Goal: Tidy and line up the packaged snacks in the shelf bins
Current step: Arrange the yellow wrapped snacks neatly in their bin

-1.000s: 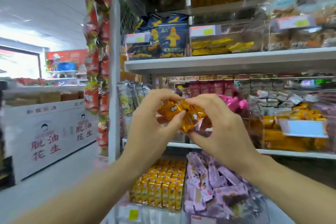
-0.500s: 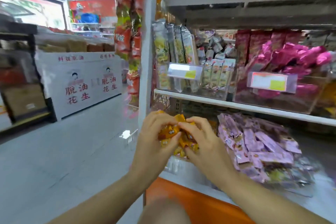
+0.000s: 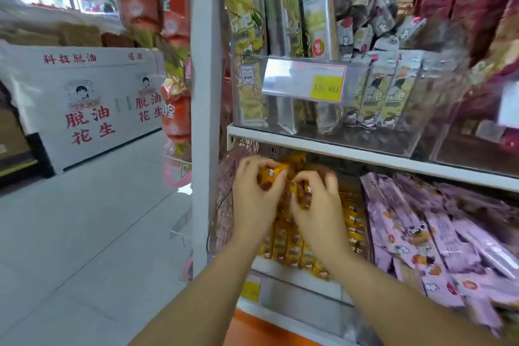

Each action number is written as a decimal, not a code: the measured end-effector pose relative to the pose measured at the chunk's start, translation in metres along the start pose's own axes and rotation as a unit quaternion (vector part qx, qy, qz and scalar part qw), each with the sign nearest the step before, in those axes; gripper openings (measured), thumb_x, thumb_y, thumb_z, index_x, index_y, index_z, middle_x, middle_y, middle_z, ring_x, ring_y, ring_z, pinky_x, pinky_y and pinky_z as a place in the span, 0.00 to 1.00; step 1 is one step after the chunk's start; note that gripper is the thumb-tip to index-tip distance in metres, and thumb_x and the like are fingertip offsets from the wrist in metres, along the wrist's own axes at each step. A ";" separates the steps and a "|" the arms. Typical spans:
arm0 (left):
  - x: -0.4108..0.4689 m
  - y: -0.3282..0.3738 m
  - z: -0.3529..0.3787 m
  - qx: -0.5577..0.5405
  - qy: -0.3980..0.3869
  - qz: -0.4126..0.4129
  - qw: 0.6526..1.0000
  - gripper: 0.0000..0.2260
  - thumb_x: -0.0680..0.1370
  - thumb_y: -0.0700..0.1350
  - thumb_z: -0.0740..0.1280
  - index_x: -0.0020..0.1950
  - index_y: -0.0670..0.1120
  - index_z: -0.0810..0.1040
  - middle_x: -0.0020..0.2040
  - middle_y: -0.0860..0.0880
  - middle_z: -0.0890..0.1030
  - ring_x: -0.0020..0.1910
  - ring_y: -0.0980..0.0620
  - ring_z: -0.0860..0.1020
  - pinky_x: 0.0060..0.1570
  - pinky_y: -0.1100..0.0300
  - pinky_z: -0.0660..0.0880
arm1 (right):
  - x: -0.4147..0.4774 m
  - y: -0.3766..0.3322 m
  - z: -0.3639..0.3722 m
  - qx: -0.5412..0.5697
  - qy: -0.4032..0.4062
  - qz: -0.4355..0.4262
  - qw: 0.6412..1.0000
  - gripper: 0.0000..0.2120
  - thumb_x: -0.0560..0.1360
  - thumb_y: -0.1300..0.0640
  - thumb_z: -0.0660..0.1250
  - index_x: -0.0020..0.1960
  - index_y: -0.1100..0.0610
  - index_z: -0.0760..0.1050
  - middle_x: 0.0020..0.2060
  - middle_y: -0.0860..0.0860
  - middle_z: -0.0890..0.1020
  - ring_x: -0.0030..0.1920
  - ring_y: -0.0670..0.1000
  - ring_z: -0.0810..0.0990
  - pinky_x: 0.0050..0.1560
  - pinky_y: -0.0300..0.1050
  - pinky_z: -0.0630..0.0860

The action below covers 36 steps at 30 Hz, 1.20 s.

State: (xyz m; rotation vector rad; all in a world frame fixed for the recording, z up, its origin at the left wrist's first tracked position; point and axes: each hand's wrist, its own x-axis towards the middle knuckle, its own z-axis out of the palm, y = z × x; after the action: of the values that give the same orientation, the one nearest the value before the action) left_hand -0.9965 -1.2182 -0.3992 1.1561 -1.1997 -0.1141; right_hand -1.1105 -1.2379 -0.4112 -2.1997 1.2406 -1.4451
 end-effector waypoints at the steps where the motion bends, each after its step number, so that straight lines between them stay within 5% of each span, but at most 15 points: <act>1: 0.009 -0.009 0.003 0.016 -0.008 -0.023 1.000 0.06 0.73 0.41 0.72 0.46 0.49 0.77 0.48 0.50 0.77 0.47 0.63 0.73 0.47 0.74 0.66 | 0.006 0.003 0.002 -0.007 -0.001 0.028 1.000 0.13 0.72 0.63 0.70 0.54 0.52 0.75 0.57 0.50 0.68 0.51 0.51 0.76 0.54 0.36 0.71; 5: 0.027 -0.040 0.009 0.069 -0.060 -0.100 0.991 0.07 0.74 0.43 0.70 0.52 0.46 0.79 0.52 0.49 0.80 0.50 0.53 0.77 0.48 0.66 0.71 | 0.024 0.016 0.011 -0.075 -0.008 0.080 0.994 0.13 0.74 0.60 0.69 0.57 0.55 0.73 0.63 0.53 0.66 0.49 0.55 0.79 0.52 0.43 0.73; 9: 0.028 -0.049 0.014 0.195 -0.133 -0.083 0.968 0.12 0.77 0.45 0.67 0.59 0.45 0.77 0.63 0.46 0.71 0.60 0.49 0.72 0.58 0.62 0.66 | 0.027 0.028 0.021 -0.170 -0.026 0.105 0.980 0.14 0.74 0.56 0.69 0.57 0.54 0.70 0.62 0.54 0.69 0.45 0.58 0.81 0.45 0.49 0.77; 13: 0.029 -0.049 0.015 0.308 -0.156 -0.039 0.938 0.12 0.78 0.48 0.66 0.59 0.46 0.75 0.65 0.45 0.65 0.55 0.47 0.75 0.54 0.61 0.70 | 0.024 0.035 0.028 -0.209 -0.055 0.172 0.961 0.17 0.72 0.47 0.69 0.56 0.50 0.68 0.54 0.52 0.76 0.52 0.58 0.79 0.53 0.50 0.73; 16: 0.025 -0.051 0.013 0.368 -0.188 -0.028 0.910 0.16 0.76 0.50 0.68 0.62 0.49 0.73 0.67 0.45 0.62 0.53 0.46 0.77 0.50 0.56 0.74 | 0.020 0.035 0.029 -0.234 -0.106 0.194 0.947 0.25 0.72 0.42 0.68 0.65 0.46 0.64 0.59 0.50 0.77 0.62 0.59 0.73 0.62 0.53 0.67; 19: 0.020 -0.056 0.010 0.340 -0.202 -0.041 0.918 0.14 0.75 0.49 0.69 0.59 0.49 0.75 0.65 0.48 0.68 0.51 0.48 0.77 0.47 0.58 0.73 | 0.018 0.033 0.022 -0.227 -0.128 0.207 0.943 0.25 0.74 0.45 0.66 0.69 0.47 0.63 0.63 0.49 0.75 0.67 0.59 0.67 0.66 0.53 0.65; 23: 0.020 -0.055 0.012 0.278 -0.129 -0.012 0.952 0.08 0.75 0.45 0.69 0.53 0.46 0.75 0.59 0.48 0.71 0.50 0.48 0.77 0.47 0.56 0.75 | 0.019 0.031 0.020 -0.174 -0.148 0.160 0.960 0.23 0.75 0.53 0.67 0.68 0.49 0.67 0.64 0.48 0.74 0.64 0.56 0.70 0.64 0.52 0.69; 29: 0.023 -0.066 0.026 0.350 -0.259 -0.035 0.900 0.19 0.78 0.50 0.64 0.67 0.48 0.67 0.69 0.48 0.65 0.64 0.45 0.69 0.56 0.50 0.73 | 0.023 0.033 0.015 -0.142 -0.188 0.114 0.965 0.21 0.76 0.64 0.63 0.66 0.50 0.70 0.65 0.49 0.71 0.64 0.53 0.71 0.65 0.48 0.70; 36: 0.014 -0.032 0.008 0.345 -0.228 0.007 0.911 0.17 0.77 0.50 0.64 0.66 0.53 0.71 0.65 0.50 0.69 0.67 0.48 0.65 0.61 0.51 0.69 | 0.022 0.014 -0.013 -0.121 -0.206 0.073 0.968 0.20 0.75 0.64 0.63 0.65 0.49 0.71 0.65 0.48 0.72 0.66 0.52 0.69 0.67 0.47 0.66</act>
State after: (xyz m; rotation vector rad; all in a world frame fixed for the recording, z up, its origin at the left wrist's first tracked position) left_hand -0.9808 -1.2467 -0.4148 1.8023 -1.7373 0.0666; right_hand -1.1248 -1.2598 -0.3989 -2.3392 1.4432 -0.7594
